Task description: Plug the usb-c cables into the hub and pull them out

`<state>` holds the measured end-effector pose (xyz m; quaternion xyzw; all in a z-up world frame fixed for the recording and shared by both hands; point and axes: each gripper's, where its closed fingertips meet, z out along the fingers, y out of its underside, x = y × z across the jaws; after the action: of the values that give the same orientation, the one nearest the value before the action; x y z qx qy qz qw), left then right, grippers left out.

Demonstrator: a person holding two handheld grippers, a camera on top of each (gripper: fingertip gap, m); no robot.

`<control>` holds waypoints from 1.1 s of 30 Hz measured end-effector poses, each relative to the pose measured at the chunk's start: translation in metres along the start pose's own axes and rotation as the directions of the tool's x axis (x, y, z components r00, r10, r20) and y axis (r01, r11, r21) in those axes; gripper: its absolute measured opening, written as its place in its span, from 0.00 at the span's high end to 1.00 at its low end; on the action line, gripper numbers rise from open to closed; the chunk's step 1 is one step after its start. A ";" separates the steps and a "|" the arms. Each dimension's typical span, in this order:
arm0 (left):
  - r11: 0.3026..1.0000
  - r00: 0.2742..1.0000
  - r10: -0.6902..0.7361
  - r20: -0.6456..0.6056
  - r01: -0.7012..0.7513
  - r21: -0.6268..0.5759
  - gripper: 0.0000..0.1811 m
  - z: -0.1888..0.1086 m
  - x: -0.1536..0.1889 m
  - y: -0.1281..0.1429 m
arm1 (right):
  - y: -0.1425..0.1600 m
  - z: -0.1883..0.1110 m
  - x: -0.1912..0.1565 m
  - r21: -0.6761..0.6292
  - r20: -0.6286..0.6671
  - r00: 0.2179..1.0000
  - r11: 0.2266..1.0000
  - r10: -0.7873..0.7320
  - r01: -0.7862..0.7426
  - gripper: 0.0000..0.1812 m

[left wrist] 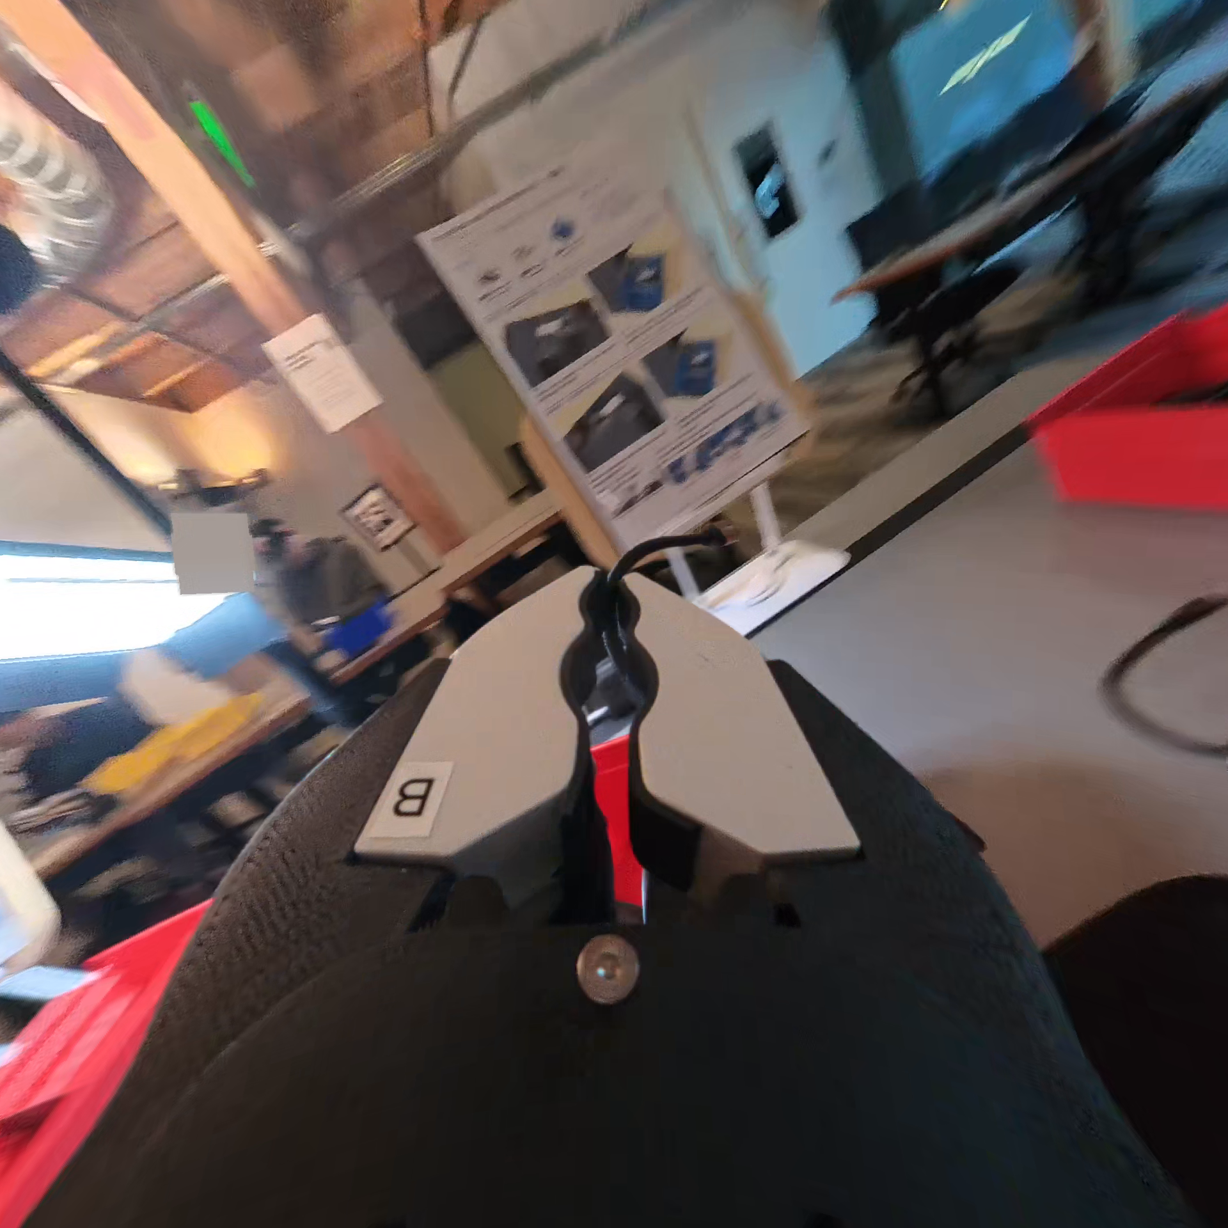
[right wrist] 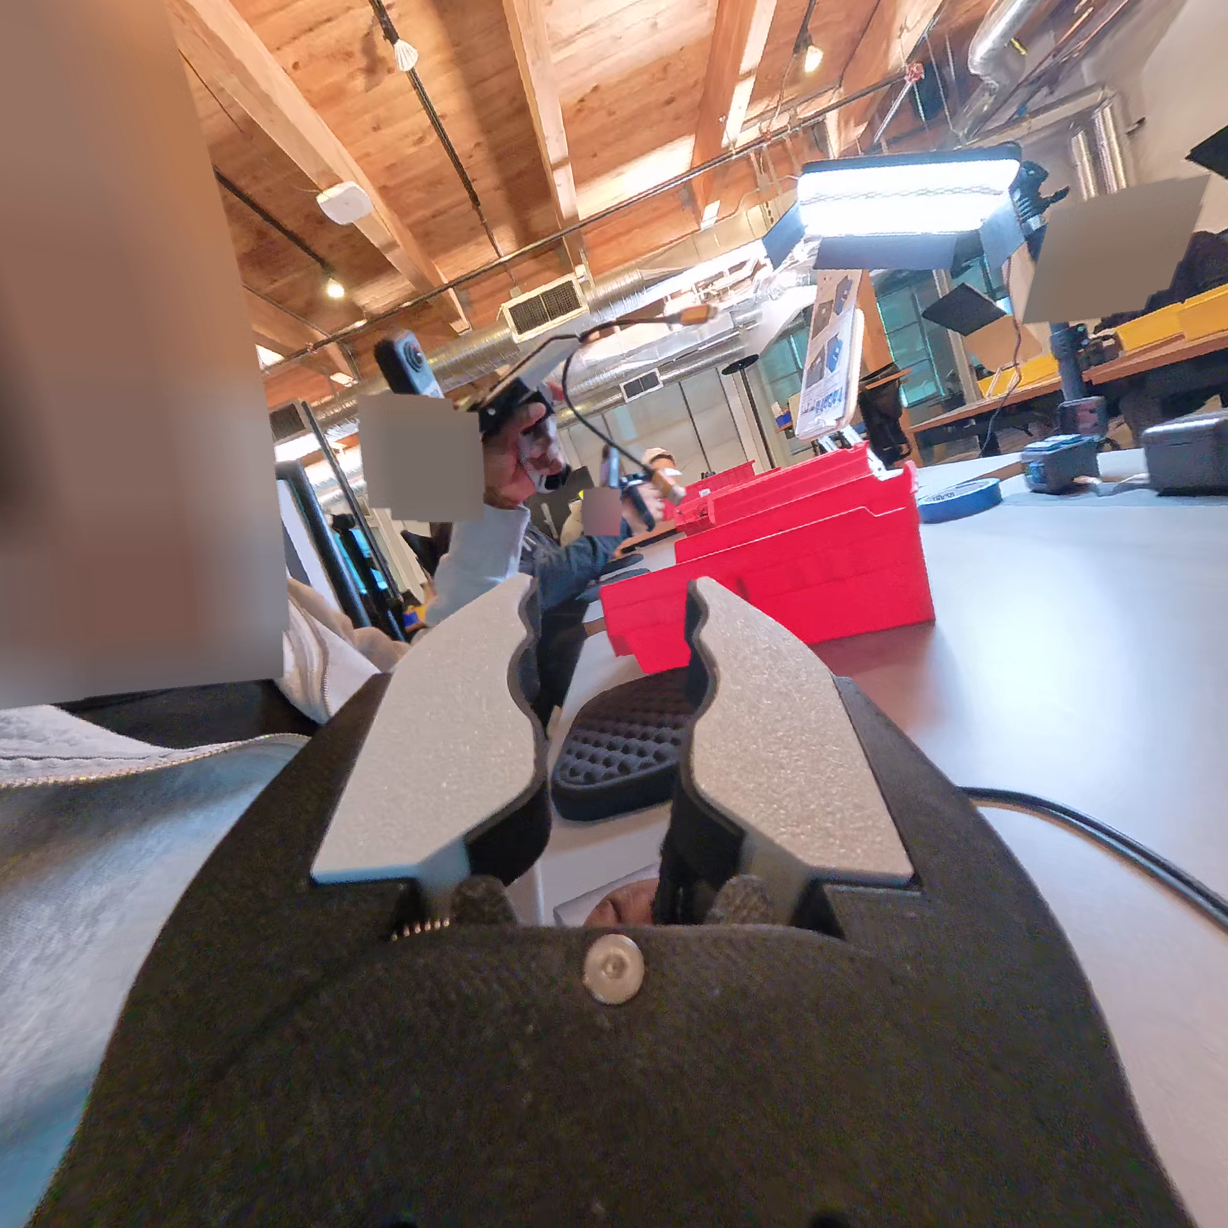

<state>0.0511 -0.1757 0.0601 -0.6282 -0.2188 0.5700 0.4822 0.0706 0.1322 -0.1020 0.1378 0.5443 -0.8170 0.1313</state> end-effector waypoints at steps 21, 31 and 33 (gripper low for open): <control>0.736 0.497 -0.577 -0.648 0.660 -0.148 1.00 0.026 0.214 0.015 | 0.030 0.031 0.001 -0.325 -0.143 0.513 0.529 -0.847 0.784 0.80; 0.880 0.642 -0.475 -0.602 0.342 -0.330 0.86 0.029 0.258 0.081 | 0.025 0.024 0.012 -0.311 -0.181 0.619 0.641 -0.764 0.701 0.82; 0.893 0.648 -0.446 -0.618 0.273 -0.358 0.83 0.029 0.275 0.090 | 0.022 0.022 0.014 -0.288 -0.191 0.671 0.695 -0.716 0.659 0.83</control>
<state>0.0693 0.0217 -0.1525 -0.7888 -0.2109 0.1592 0.5550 0.0639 0.1024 -0.1177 0.0256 0.6457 -0.7191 -0.2556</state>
